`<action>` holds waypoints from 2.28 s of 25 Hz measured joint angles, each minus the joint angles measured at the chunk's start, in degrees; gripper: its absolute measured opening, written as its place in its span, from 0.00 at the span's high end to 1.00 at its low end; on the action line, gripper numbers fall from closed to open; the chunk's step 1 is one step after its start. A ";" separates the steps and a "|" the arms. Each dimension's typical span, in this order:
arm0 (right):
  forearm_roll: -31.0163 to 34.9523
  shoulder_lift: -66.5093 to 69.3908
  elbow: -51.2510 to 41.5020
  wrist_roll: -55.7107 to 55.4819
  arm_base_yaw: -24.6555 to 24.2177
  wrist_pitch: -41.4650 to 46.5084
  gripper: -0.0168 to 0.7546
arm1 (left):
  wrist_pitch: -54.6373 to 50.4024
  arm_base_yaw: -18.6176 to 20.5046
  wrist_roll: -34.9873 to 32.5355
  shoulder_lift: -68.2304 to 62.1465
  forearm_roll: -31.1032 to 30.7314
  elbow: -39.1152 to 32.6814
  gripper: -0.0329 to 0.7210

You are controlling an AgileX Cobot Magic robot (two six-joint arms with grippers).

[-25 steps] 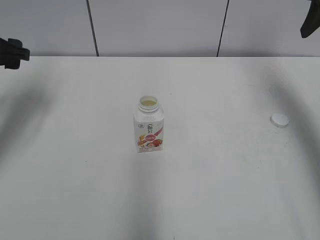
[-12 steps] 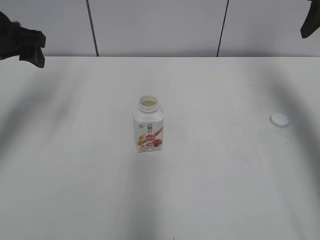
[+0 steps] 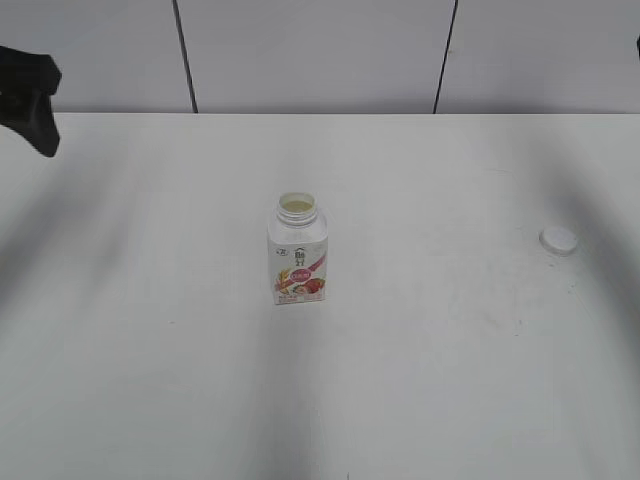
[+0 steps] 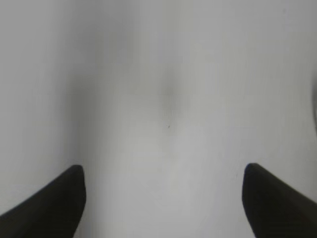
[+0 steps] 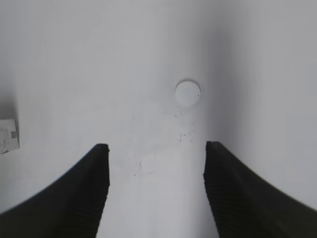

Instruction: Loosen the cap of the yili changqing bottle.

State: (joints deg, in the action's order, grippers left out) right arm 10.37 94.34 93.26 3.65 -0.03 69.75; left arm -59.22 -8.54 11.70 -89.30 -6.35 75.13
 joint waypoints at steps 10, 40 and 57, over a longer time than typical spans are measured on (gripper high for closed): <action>-0.11 -20.18 -17.99 -0.11 0.00 -0.01 0.36 | -10.28 0.00 -1.24 13.08 -4.31 -5.79 0.18; -1.20 -80.57 -58.93 5.36 0.00 0.24 0.36 | -9.84 0.00 -1.44 84.06 -1.92 -40.03 0.21; -2.39 -94.80 -61.70 6.25 0.00 -0.95 0.36 | -2.15 0.00 -6.04 89.73 2.02 -45.12 0.21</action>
State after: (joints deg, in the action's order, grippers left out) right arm 7.98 -0.46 31.56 9.89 -0.03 68.80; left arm -61.37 -8.54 5.66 0.43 -4.33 30.01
